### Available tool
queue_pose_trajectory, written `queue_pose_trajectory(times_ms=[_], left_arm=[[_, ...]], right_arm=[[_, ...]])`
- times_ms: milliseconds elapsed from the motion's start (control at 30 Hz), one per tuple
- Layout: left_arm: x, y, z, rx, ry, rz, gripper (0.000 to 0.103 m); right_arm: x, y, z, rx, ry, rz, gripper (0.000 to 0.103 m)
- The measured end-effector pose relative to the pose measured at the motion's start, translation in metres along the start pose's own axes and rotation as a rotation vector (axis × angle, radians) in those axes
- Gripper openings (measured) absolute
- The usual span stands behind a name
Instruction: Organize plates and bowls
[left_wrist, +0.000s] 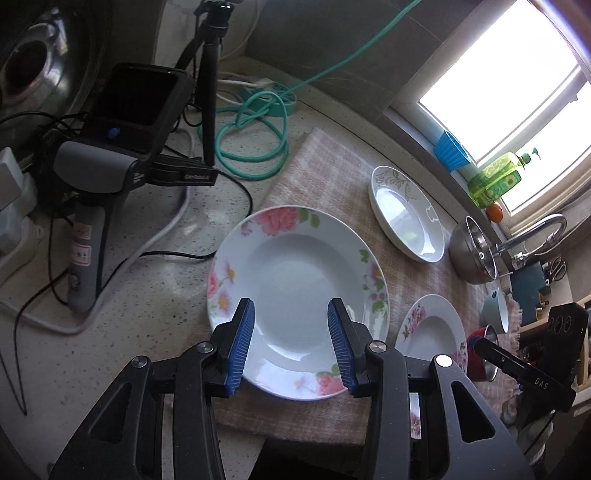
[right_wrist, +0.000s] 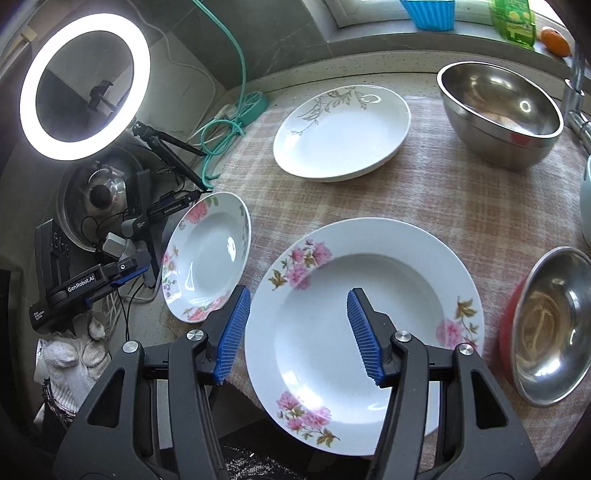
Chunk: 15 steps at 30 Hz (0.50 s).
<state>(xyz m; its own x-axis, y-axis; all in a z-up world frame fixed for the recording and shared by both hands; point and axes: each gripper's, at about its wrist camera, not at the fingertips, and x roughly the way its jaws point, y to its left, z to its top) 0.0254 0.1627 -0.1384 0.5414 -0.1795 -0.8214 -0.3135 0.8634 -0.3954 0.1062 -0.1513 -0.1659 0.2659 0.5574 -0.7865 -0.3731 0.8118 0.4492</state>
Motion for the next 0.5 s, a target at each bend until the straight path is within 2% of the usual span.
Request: queue_pose_trajectory(times_ms=[233, 367, 500], left_arm=[[0.003, 0.034, 0.001, -0.073, 0.001, 0.029, 0.039], [0.007, 0.044, 0.001, -0.093, 0.016, 0.026, 0.039], [0.012, 0.051, 0.003, -0.11, 0.032, 0.003, 0.037]], right_arm=[[0.035, 0.023, 0.02, -0.038, 0.049, 0.041, 0.056], [0.057, 0.034, 0.03, -0.05, 0.083, 0.063, 0.045], [0.076, 0.039, 0.037, -0.05, 0.111, 0.062, 0.038]])
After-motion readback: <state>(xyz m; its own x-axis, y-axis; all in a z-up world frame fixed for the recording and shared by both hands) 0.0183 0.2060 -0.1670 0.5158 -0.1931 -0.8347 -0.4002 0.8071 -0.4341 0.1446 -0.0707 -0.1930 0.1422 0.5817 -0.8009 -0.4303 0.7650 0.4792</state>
